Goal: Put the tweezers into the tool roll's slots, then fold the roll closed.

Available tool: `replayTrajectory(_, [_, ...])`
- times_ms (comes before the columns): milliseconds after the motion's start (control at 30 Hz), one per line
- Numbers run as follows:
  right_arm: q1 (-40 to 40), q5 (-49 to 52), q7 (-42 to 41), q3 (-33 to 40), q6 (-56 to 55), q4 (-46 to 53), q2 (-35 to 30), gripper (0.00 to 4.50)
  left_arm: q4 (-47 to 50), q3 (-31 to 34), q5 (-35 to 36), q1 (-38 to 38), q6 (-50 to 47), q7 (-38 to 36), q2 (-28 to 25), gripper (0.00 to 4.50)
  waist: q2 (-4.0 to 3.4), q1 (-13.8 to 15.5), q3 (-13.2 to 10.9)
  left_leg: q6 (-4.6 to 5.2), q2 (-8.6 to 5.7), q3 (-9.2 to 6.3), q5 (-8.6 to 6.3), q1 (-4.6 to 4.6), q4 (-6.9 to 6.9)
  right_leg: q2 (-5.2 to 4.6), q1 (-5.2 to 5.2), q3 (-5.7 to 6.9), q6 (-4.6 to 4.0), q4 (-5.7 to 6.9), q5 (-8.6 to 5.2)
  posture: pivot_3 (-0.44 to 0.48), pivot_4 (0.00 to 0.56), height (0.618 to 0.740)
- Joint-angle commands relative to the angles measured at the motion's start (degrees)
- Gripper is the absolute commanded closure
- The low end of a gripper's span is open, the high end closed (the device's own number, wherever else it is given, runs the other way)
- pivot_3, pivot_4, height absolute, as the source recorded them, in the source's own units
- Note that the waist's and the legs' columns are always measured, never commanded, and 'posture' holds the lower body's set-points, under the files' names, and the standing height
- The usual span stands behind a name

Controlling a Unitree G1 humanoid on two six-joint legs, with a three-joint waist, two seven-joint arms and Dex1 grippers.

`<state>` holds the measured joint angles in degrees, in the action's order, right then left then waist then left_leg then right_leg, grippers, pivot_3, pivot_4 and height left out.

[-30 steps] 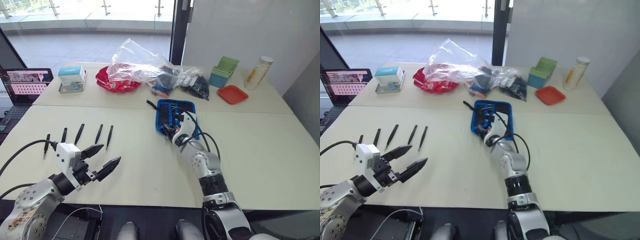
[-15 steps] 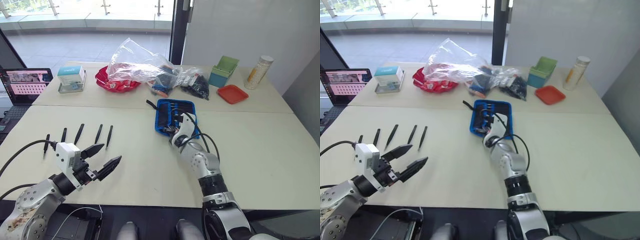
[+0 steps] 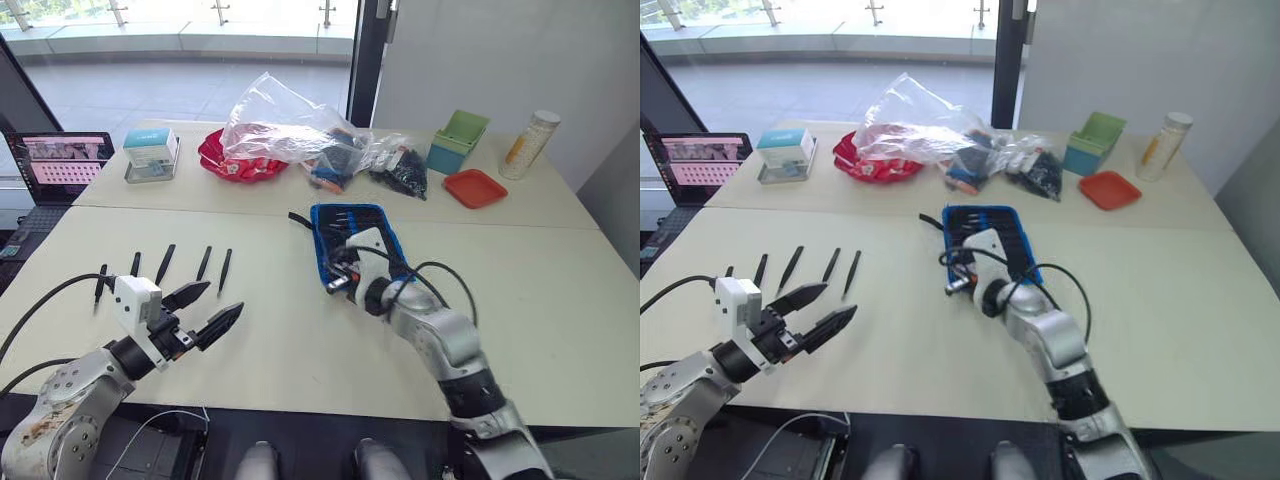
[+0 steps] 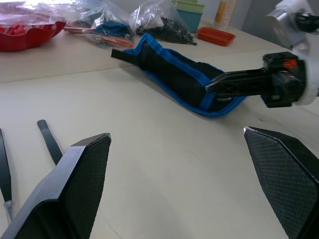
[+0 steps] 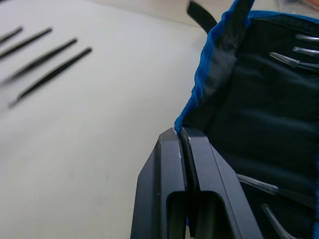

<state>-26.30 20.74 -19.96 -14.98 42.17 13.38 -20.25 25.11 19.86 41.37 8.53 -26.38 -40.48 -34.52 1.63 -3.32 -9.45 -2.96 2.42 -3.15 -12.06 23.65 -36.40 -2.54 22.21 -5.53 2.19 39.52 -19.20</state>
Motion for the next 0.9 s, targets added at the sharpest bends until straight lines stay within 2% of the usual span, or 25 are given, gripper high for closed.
replayTrajectory(33, [2.5,-0.4,-8.3,-2.1,-0.8,8.5,-6.8,4.47,-1.4,-2.2,-1.8,-1.6,2.1,-4.1,-1.4,0.0,0.01,0.0,0.0,0.0,0.01,-0.01,0.0,0.02,0.01,0.02,0.0,0.01,0.0,-0.05,0.0,0.0,0.15,0.723])
replayTrajectory(233, [7.0,-1.4,-19.8,-2.1,-5.8,15.4,-18.6,4.47,-9.0,-7.0,-4.4,-10.3,3.8,-13.1,-5.3,0.0,0.01,0.2,0.0,0.01,0.06,0.01,0.01,0.07,-0.01,0.08,-0.03,0.03,0.0,-0.23,0.0,0.0,0.15,0.723])
replayTrajectory(533, [8.7,-2.5,-27.5,-3.3,-8.7,20.5,-23.0,4.47,-25.9,-15.9,-10.2,-28.9,8.5,-31.3,-10.7,0.0,0.03,0.9,0.0,0.01,0.03,-0.01,0.01,0.14,-0.05,0.08,-0.04,0.07,0.0,-0.3,0.0,0.0,0.15,0.723])
replayTrajectory(667, [9.6,-3.2,-28.8,-3.7,-8.6,21.7,-23.5,4.47,-39.1,-22.5,-16.7,-41.2,15.7,-40.6,-9.5,0.0,0.05,1.1,-0.1,0.02,0.01,-0.05,0.01,0.19,-0.14,0.08,-0.04,0.12,0.0,-0.3,0.0,0.0,0.15,0.723])
replayTrajectory(733, [10.0,-3.5,-28.4,-3.7,-8.3,22.2,-23.1,4.47,-52.2,-28.4,-24.6,-50.4,26.8,-46.1,-7.0,0.0,0.07,1.7,-0.1,0.02,-0.02,-0.08,0.02,0.22,-0.23,0.08,-0.06,0.16,0.01,-0.28,0.0,0.0,0.15,0.723])
replayTrajectory(900, [10.0,-4.0,-27.9,-3.6,-7.3,22.5,-22.3,4.47,-71.4,-31.7,-29.9,-61.4,37.0,-51.7,-1.8,0.0,0.09,1.4,-0.1,0.03,-0.05,-0.11,0.02,0.36,-0.45,0.08,-0.05,0.18,0.02,-0.27,0.01,0.0,0.15,0.723])
